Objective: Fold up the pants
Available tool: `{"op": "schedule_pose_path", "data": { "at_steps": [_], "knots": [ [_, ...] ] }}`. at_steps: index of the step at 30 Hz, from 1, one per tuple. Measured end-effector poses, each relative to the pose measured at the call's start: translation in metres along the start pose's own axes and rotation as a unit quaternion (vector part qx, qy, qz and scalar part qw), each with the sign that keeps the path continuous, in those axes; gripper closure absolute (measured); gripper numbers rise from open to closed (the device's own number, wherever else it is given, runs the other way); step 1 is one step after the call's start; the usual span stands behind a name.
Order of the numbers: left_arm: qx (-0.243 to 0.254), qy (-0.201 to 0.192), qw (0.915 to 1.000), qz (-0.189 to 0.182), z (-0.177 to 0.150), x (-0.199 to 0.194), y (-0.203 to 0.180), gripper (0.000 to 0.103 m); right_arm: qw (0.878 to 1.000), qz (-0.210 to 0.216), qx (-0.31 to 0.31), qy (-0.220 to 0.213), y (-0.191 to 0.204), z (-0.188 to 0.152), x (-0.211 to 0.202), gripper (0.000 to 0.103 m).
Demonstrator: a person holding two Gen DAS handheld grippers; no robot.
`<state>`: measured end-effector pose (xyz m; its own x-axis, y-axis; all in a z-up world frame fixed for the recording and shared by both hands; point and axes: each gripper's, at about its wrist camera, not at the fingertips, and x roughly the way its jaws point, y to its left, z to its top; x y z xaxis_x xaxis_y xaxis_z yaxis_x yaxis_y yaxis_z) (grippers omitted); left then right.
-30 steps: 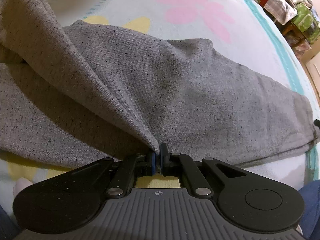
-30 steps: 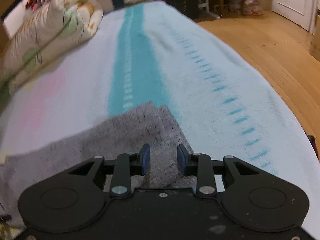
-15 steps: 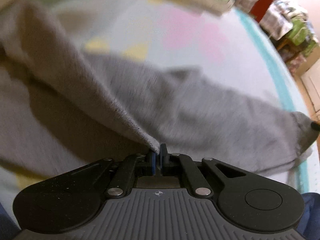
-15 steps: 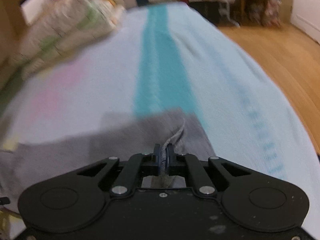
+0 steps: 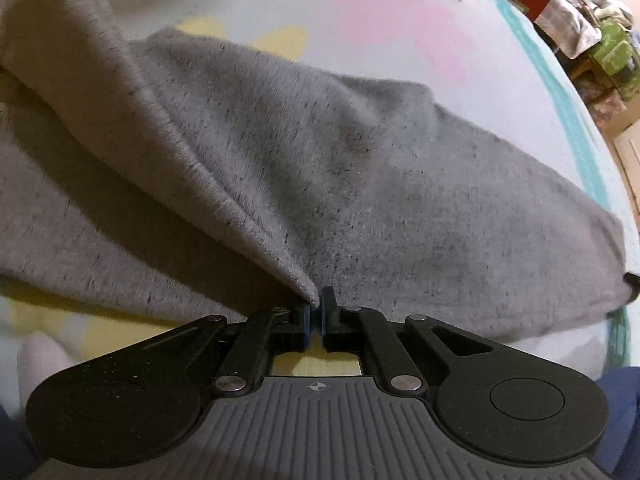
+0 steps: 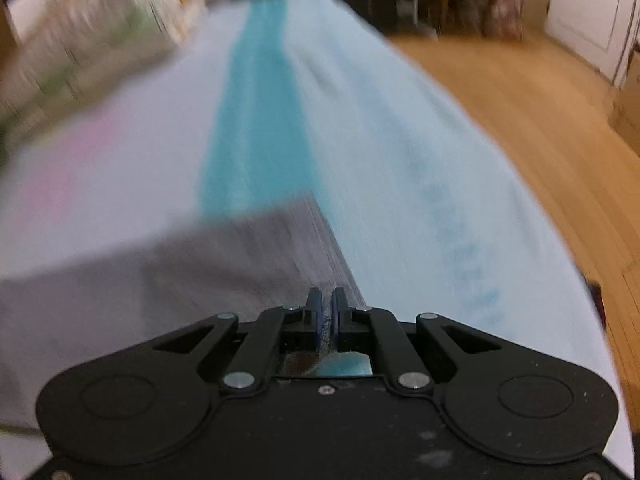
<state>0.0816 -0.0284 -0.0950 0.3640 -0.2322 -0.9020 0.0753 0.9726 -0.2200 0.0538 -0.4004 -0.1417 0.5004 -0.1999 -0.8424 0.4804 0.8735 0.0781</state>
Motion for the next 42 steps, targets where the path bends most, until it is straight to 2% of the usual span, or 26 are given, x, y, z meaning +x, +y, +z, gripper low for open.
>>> {"op": "schedule_pose_path", "data": {
  "at_steps": [3,6,8,9,11,13,16,21,28,32,37,42],
  "knots": [
    [0.013,0.005,0.9999,0.0,0.003,-0.003,-0.002,0.097,1.0,-0.007,-0.003,-0.007,0.004,-0.001,-0.003,0.092],
    [0.015,0.012,0.9994,-0.031,0.004,-0.007,0.001,0.088,1.0,-0.02,0.003,-0.02,0.003,0.007,-0.013,0.09],
    [0.01,0.012,0.9985,-0.053,0.005,-0.015,0.008,0.084,0.999,-0.029,0.013,-0.041,0.001,0.015,-0.024,0.079],
    [0.014,0.009,0.998,-0.061,0.004,-0.021,0.01,0.077,0.998,-0.025,0.02,-0.051,0.003,0.016,-0.029,0.072],
    [0.029,-0.001,0.9966,-0.078,0.003,-0.036,0.007,0.065,0.997,-0.015,0.027,-0.069,0.006,0.022,-0.042,0.071],
    [0.046,-0.014,0.995,-0.088,0.007,-0.05,0.005,0.044,0.996,0.001,0.022,-0.084,0.017,0.033,-0.052,0.071],
    [0.075,-0.028,0.9917,-0.101,0.021,-0.07,0.007,0.033,0.994,0.035,0.006,-0.099,0.04,0.04,-0.068,0.071],
    [0.095,-0.045,0.9906,-0.088,0.051,-0.108,0.041,0.032,0.989,0.109,-0.024,-0.1,0.097,0.046,-0.084,0.071],
    [0.104,-0.065,0.9924,-0.007,0.099,-0.145,0.125,0.031,0.971,0.203,-0.098,-0.078,0.212,0.038,-0.091,0.07],
    [0.082,-0.039,0.9955,0.03,0.115,-0.134,0.177,0.031,0.955,0.256,-0.137,-0.058,0.28,0.032,-0.091,0.069],
    [0.045,-0.021,0.9977,0.046,0.125,-0.107,0.225,0.031,0.928,0.316,-0.19,-0.04,0.367,0.024,-0.093,0.065],
    [0.011,-0.031,0.9988,0.036,0.132,-0.088,0.258,0.031,0.9,0.363,-0.239,-0.025,0.45,0.014,-0.09,0.059]
  ]
}}
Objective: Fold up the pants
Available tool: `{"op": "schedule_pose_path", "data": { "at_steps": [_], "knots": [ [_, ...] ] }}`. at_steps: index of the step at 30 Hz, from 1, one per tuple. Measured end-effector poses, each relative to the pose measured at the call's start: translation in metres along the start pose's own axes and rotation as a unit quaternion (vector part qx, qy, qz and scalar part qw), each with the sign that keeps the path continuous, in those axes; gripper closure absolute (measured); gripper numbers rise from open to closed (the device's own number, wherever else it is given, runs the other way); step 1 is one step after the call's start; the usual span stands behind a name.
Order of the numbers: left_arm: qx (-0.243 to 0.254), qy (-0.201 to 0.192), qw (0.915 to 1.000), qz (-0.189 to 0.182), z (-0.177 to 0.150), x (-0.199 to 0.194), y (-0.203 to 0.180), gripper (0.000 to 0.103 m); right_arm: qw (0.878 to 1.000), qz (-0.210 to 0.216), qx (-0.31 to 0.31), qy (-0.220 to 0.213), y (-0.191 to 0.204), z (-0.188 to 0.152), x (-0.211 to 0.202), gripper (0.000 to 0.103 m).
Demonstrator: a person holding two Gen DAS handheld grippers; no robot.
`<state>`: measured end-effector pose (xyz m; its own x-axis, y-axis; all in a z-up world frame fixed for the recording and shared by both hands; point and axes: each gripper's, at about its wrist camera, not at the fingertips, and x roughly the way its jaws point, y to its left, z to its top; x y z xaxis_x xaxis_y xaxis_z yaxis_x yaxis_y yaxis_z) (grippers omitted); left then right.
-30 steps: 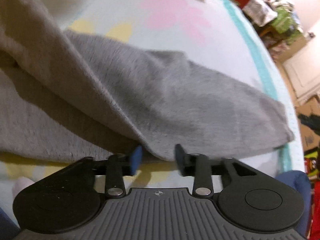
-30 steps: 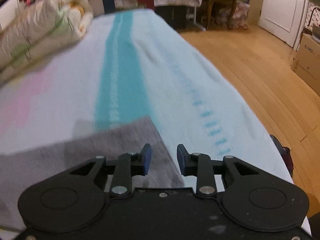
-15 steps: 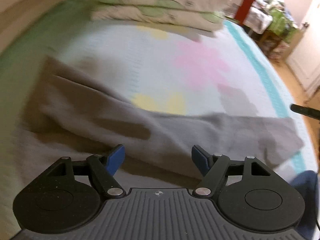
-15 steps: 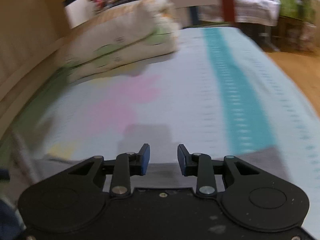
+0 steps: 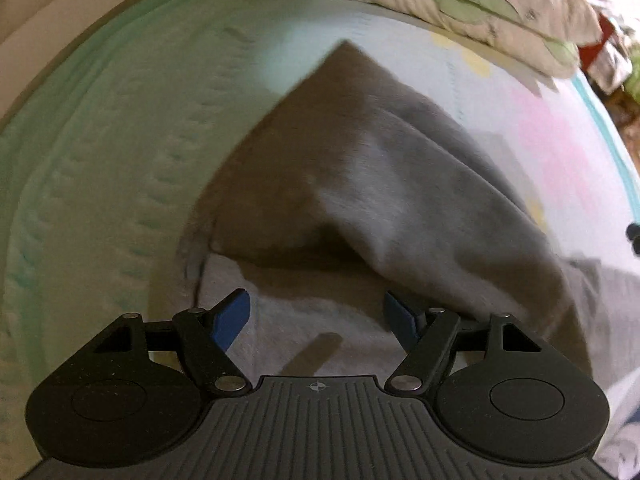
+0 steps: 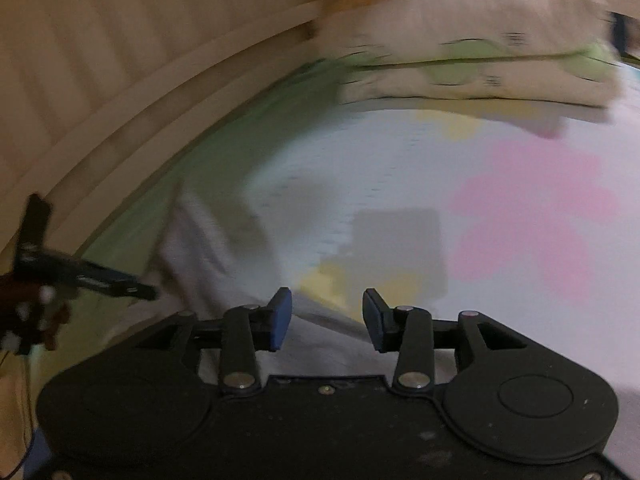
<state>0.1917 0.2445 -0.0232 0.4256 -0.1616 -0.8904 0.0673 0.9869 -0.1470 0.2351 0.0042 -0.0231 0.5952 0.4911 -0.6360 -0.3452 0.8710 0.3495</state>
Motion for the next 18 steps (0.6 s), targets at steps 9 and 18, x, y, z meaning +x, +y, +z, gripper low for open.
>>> {"op": "schedule_pose_path", "data": {
  "at_steps": [9,18],
  "knots": [
    [-0.018,0.005,0.9998,0.0,-0.01,0.029,0.023,0.031,0.996,0.058,-0.062,0.035,0.059,0.032,0.088,0.051],
    [-0.045,-0.017,0.9985,-0.026,-0.017,0.02,0.035,0.031,0.989,0.091,-0.103,0.06,0.081,0.042,0.139,0.05]
  ]
}}
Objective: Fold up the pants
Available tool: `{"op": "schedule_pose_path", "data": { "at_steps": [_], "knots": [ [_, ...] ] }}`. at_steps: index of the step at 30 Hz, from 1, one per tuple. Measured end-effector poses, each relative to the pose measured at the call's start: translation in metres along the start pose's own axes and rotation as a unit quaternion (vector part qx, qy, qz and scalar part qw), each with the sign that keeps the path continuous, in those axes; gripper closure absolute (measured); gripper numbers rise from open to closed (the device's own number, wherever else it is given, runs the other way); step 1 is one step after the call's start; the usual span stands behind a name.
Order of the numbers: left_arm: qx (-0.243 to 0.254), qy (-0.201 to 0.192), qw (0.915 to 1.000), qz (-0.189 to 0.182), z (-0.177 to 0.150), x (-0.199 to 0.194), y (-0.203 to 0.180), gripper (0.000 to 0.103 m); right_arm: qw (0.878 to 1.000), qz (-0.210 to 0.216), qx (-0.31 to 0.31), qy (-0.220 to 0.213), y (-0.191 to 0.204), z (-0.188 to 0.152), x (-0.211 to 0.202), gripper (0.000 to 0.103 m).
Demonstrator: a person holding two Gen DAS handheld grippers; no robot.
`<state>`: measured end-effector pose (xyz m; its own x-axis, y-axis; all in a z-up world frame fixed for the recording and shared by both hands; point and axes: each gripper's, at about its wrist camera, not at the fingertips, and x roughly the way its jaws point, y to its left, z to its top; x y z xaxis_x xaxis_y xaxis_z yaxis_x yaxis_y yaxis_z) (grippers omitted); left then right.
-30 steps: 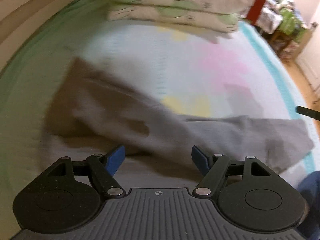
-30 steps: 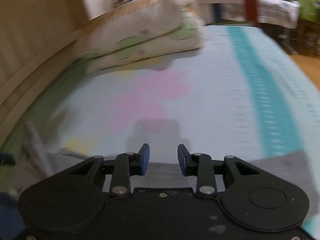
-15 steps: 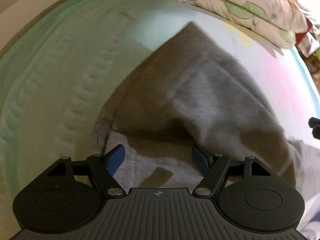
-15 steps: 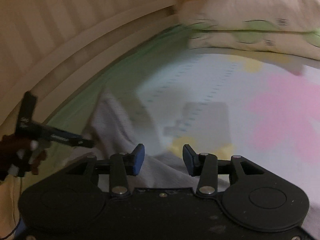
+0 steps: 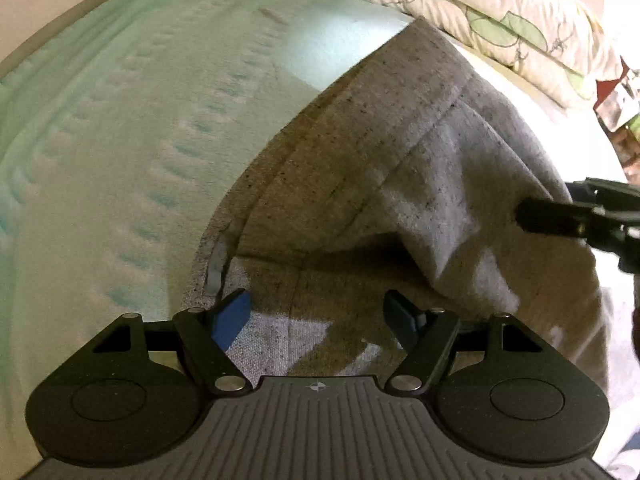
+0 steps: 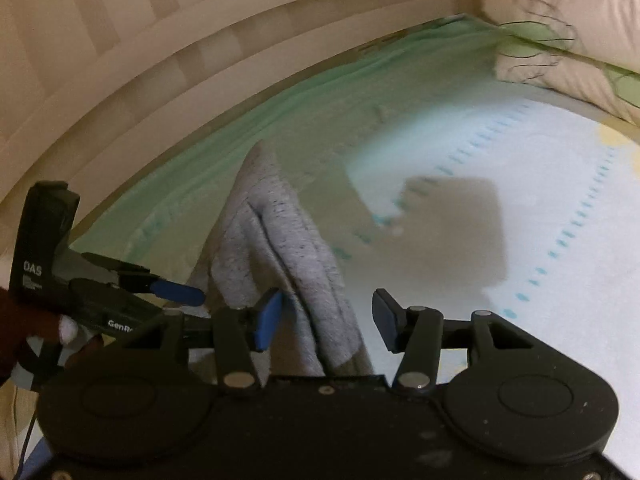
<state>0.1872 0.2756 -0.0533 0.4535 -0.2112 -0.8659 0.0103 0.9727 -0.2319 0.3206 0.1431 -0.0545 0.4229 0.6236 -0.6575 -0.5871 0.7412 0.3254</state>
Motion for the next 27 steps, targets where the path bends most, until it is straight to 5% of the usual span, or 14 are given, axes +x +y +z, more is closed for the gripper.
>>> {"op": "schedule_pose_path", "data": {
  "at_steps": [2,3,8,12,17,22,27],
  "knots": [
    [-0.004,-0.008,1.0,0.0,-0.001,-0.005,0.001,0.031,0.999,0.033,-0.009,-0.004,0.008,-0.003,-0.003,0.068],
    [-0.007,-0.016,0.9998,0.012,0.0,-0.004,0.004,0.031,0.999,0.048,-0.014,-0.001,0.014,-0.006,-0.008,0.093],
    [-0.059,-0.057,0.9947,0.062,-0.011,-0.04,0.035,0.031,0.992,0.092,-0.085,0.004,0.066,-0.038,-0.035,0.093],
    [-0.083,-0.1,0.987,0.094,-0.016,-0.076,0.049,0.031,0.985,0.088,-0.144,0.042,0.105,-0.076,-0.026,0.093],
    [-0.068,-0.141,0.9824,0.102,-0.014,-0.11,0.042,0.031,0.985,0.104,-0.112,0.086,0.111,-0.094,-0.009,0.092],
    [-0.011,-0.117,0.9913,0.059,-0.009,-0.093,0.009,0.031,0.984,0.121,-0.045,0.125,0.097,-0.086,0.012,0.092],
    [0.041,-0.051,0.9978,0.011,-0.017,-0.046,-0.02,0.031,0.984,0.127,-0.001,0.128,0.084,-0.084,0.022,0.092]
  ]
}}
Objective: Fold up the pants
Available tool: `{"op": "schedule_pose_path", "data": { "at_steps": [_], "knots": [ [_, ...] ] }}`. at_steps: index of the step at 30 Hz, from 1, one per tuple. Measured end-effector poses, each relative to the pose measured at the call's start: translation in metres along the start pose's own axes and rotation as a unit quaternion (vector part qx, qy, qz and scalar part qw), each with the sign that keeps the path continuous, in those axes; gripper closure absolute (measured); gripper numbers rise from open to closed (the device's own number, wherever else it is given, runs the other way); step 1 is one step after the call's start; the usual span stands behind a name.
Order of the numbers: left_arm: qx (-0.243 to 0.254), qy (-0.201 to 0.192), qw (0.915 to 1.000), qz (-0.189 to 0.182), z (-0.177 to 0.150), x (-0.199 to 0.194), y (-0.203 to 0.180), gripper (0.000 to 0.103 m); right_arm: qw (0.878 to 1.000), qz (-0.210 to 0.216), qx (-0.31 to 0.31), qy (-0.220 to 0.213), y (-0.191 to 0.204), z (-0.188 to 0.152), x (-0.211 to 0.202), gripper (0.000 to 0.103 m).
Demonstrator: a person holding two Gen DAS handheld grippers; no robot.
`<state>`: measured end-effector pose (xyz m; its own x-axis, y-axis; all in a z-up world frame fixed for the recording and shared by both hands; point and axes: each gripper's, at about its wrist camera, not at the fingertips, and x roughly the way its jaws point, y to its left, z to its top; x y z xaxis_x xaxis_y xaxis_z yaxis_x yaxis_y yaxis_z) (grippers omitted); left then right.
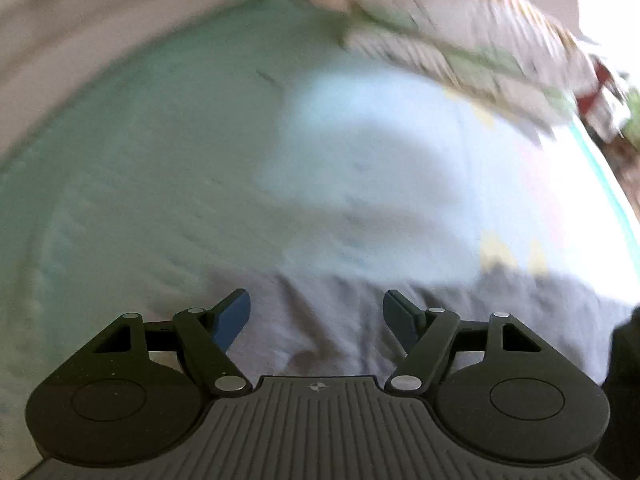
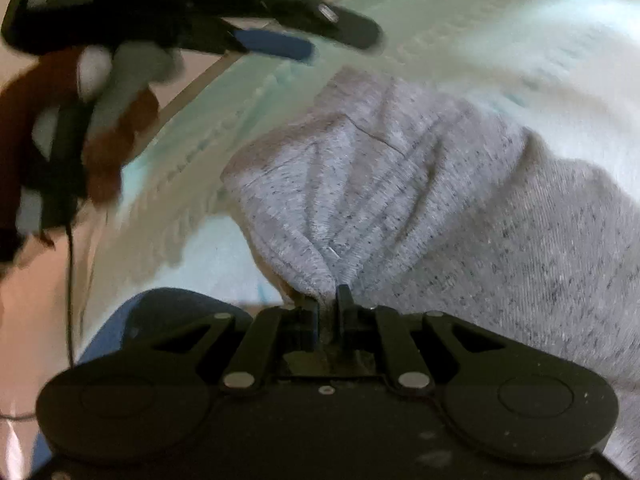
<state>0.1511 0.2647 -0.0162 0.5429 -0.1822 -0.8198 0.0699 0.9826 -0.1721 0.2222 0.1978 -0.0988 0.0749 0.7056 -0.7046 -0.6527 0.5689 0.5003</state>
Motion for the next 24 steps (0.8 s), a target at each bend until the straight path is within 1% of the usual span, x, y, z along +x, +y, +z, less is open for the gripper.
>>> {"op": "schedule_pose_path", "data": {
  "at_steps": [1,2,3,4,5,6,8,11,14,15,17,19,21,24],
  "knots": [
    [0.01,0.02,0.9997,-0.002,-0.005,0.011,-0.004,0.031,1.0,-0.001,-0.007,-0.005,0.002,0.001,-0.004,0.088],
    [0.022,0.036,0.9991,0.008,-0.011,0.021,-0.007,0.031,1.0,-0.001,-0.017,-0.01,0.006,-0.003,-0.013,0.087],
    [0.036,0.043,0.9983,0.018,-0.017,0.028,-0.009,0.031,0.999,-0.001,-0.028,-0.017,0.012,-0.003,-0.019,0.086],
    [0.055,0.041,0.9974,0.025,-0.023,0.031,-0.011,0.03,0.999,-0.001,-0.038,-0.028,0.014,-0.003,-0.031,0.083],
    [0.073,0.029,0.9965,0.027,-0.029,0.031,-0.014,0.029,0.998,0.001,-0.046,-0.042,0.015,-0.005,-0.046,0.082],
    [0.081,0.025,0.996,0.027,-0.031,0.028,-0.013,0.028,0.997,0.004,-0.049,-0.057,0.013,-0.005,-0.063,0.081],
    [0.078,0.019,0.9964,0.026,-0.035,0.027,-0.011,0.028,0.995,0.002,-0.047,-0.087,0.001,-0.003,-0.094,0.077],
    [0.07,0.01,0.9973,0.023,-0.039,0.026,-0.009,0.027,0.99,-0.034,-0.011,-0.134,-0.036,0.007,-0.131,0.074],
    [0.074,0.004,0.997,0.025,-0.044,0.023,-0.012,0.026,0.98,-0.107,0.044,-0.163,-0.087,0.015,-0.149,0.071],
    [0.074,0.004,0.997,0.024,-0.043,0.022,-0.011,0.026,0.977,-0.12,0.058,-0.165,-0.103,0.016,-0.15,0.071],
    [0.074,0.007,0.9971,0.018,-0.043,0.021,-0.008,0.026,0.974,-0.148,0.078,-0.151,-0.134,0.025,-0.144,0.07],
    [0.076,0.01,0.997,0.009,-0.046,0.018,-0.006,0.026,0.974,-0.166,0.079,-0.132,-0.151,0.028,-0.134,0.07],
    [0.078,0.013,0.9968,0.001,-0.047,0.017,-0.002,0.026,0.977,-0.164,0.081,-0.11,-0.164,0.031,-0.121,0.07],
    [0.077,0.015,0.9969,-0.009,-0.049,0.014,0.004,0.026,0.983,-0.153,0.066,-0.08,-0.169,0.035,-0.097,0.067]
  ]
}}
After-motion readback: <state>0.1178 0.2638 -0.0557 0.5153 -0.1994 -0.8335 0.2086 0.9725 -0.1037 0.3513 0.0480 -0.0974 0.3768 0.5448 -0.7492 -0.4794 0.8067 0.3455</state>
